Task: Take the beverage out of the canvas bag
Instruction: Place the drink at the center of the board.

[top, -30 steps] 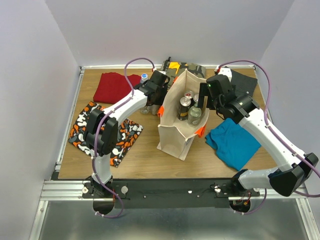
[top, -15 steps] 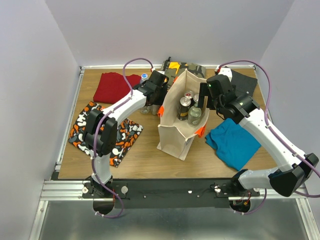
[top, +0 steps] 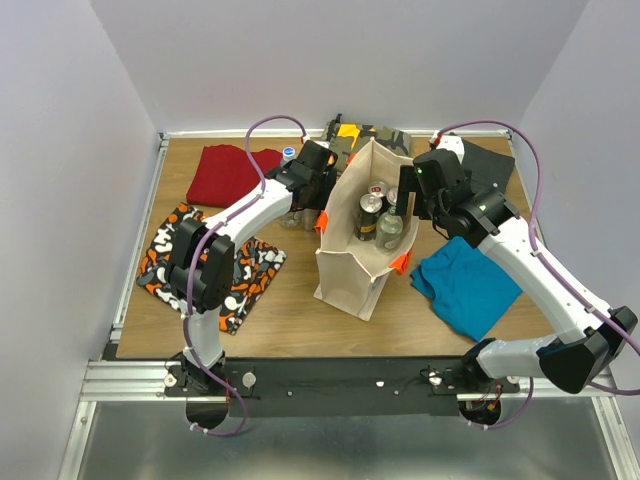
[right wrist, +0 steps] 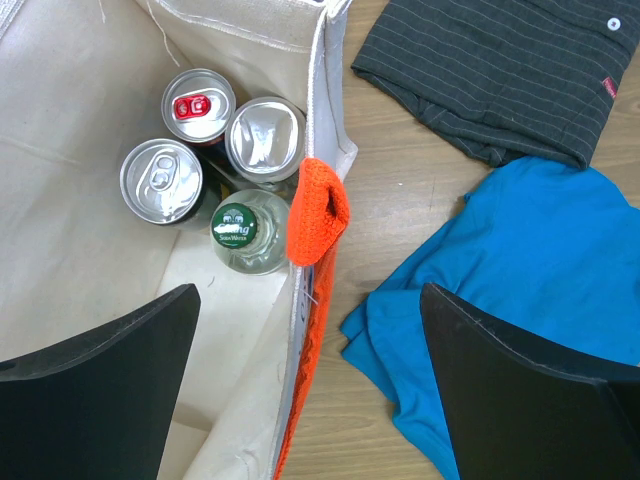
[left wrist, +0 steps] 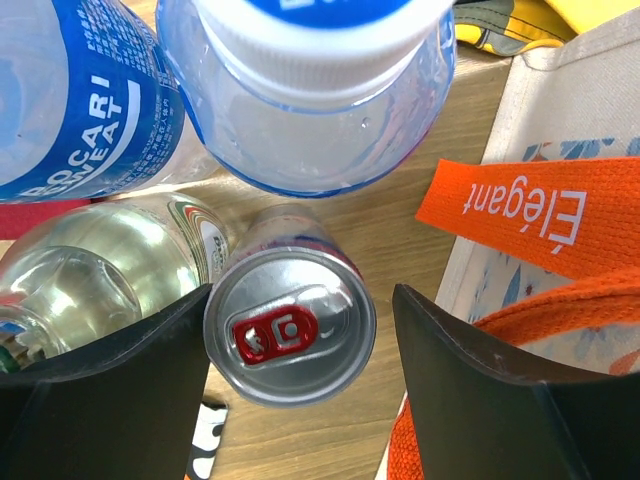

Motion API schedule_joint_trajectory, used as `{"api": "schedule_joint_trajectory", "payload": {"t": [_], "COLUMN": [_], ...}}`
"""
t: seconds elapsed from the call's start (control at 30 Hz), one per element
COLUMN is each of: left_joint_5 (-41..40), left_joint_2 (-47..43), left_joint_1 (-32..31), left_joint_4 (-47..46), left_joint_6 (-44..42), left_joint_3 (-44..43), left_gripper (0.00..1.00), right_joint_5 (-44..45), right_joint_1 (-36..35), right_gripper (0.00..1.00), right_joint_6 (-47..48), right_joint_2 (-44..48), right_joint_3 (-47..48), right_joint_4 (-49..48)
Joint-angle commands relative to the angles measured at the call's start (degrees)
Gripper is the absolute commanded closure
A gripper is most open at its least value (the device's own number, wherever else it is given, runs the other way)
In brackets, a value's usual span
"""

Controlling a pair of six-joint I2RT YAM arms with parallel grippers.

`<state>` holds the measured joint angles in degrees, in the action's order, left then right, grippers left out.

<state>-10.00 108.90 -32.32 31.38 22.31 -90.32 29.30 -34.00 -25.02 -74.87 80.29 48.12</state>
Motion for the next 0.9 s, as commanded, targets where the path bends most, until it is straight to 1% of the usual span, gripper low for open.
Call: {"api": "schedule_joint_trajectory", "payload": {"t": [0.0,0.23,0.37,0.87], "left_joint_5": [-0.46,-1.33,-1.78,-4.06], "left_joint_2": [-2.11,-2.29,-2.55,-5.19], "left_joint_1": [0.15,0.15,0.15,0.23], "left_joint_4": [-0.18,0.61,0.97,2.99], "left_joint_6": [-0.77,-1.39,-1.47,-2.62], "left_joint_3": [-2.22,-3.1,-3.54,-4.42], "left_gripper": [0.21,0.21,0.19,0.19], "right_joint_5": [0.58,0.67,0.67,-0.03], "right_joint_1": [0.25,0.25,0.25,0.25], "right_gripper": [0.0,0.0,0.0,0.0], "right_joint_6": [-0.56,-0.47,-0.3,0.14], "right_joint_2": [0.52,0.25,0.08,-0.36], "right_joint_3": [0.04,0.39,0.48,0.66], "right_joint_4": [0.58,0.66,0.4,-0.04]}}
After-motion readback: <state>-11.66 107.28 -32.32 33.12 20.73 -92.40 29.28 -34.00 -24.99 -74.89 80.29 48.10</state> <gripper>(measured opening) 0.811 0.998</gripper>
